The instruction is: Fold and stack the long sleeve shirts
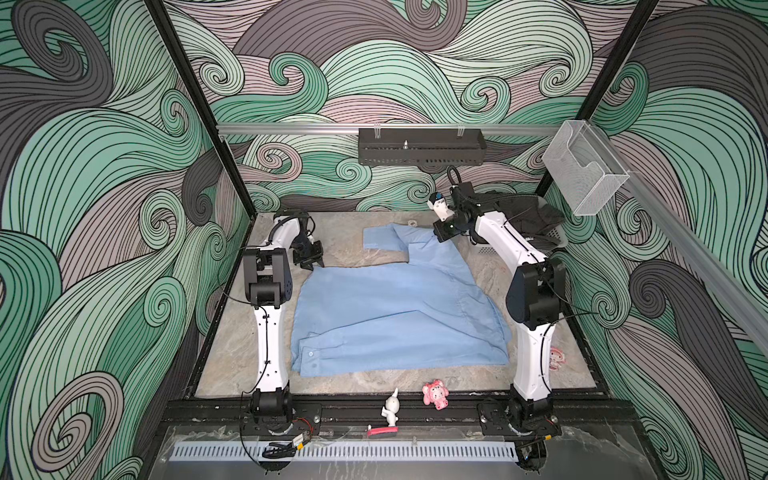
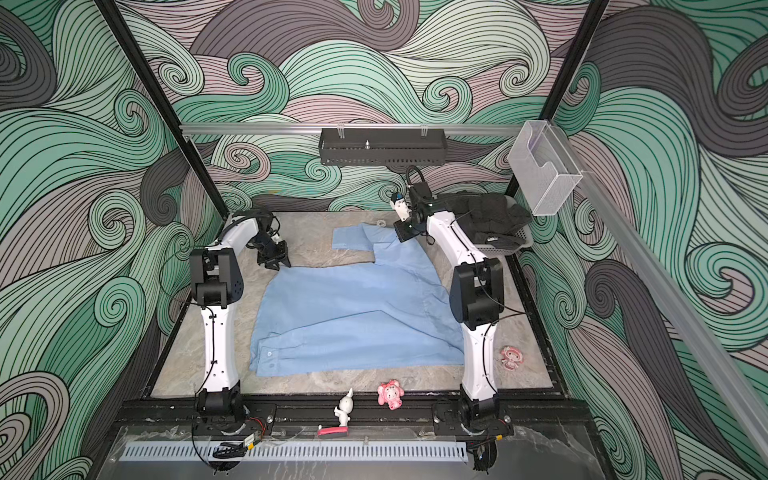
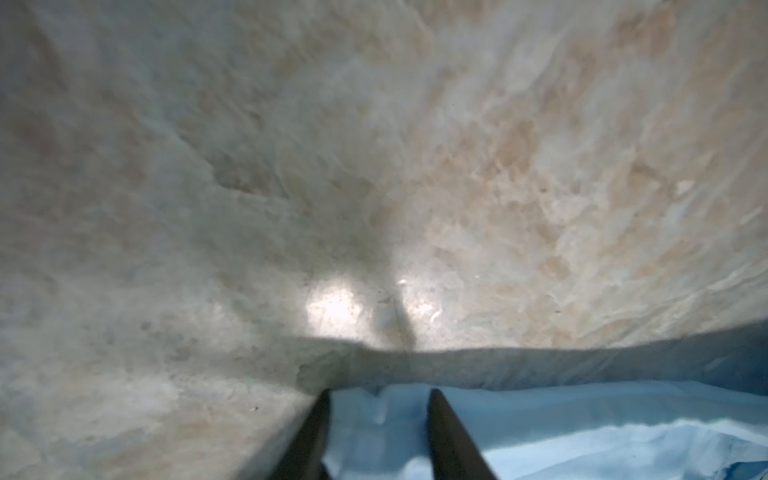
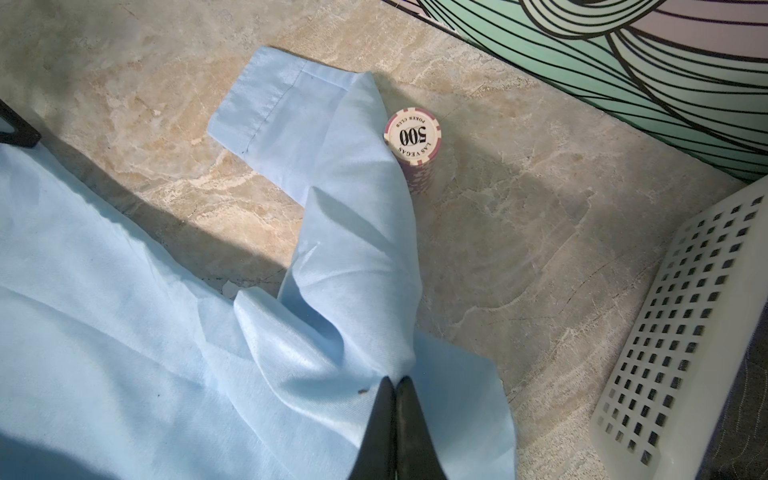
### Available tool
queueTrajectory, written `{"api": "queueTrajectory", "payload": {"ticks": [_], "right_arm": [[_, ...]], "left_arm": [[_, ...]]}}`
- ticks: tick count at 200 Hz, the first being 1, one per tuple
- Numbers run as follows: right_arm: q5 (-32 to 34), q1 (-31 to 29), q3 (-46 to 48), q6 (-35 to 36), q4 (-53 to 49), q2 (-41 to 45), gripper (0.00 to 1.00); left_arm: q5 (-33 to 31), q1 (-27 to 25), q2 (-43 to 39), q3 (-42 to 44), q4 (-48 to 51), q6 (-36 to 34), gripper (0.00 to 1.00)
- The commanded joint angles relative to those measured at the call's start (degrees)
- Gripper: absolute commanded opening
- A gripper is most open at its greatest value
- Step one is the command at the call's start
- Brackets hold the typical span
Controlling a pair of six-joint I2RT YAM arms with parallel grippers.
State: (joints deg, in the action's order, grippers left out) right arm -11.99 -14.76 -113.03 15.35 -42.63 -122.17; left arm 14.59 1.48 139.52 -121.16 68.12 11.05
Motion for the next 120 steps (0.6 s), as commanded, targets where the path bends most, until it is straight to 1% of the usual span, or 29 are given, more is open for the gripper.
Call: {"api": "queueTrajectory", "payload": {"ticks": [1,18,28,53,77,102,120], "right_arm": [[-0.12,0.06,0.69,-1.0,0.29,1.75,0.0],[0.15,0.04,1.0,-1.33,0.31,2.38,0.0],[0.57,0.08,1.43,-1.6,0.27,2.78,0.0],[2.25,0.03,3.58,-2.63,0.4,4.73,0.0],[4.57,-0.17,8.06,-5.34,1.37,8.18,0.0],[8.42,-0.86,11.73,-9.92,-0.5,12.55,0.0],[9.3,-1.56,13.36,-11.07,-0.74,15.95,0.0]], "left_arm": [[-0.01,-0.33,0.65,-1.88,3.25,-0.63,0.14],[-1.53,-0.33,-1.2,-2.23,2.91,-0.62,0.03],[-2.85,-0.35,-2.62,-2.21,2.45,-0.59,0.0],[-5.29,-0.34,-5.93,-1.72,0.76,-1.23,0.0],[-5.47,-0.33,-7.82,-0.57,0.66,-1.56,0.0],[-2.75,-0.41,-12.71,6.74,-3.83,-1.26,0.0],[-0.63,-0.46,-16.94,12.64,-8.88,-1.11,0.0]]}}
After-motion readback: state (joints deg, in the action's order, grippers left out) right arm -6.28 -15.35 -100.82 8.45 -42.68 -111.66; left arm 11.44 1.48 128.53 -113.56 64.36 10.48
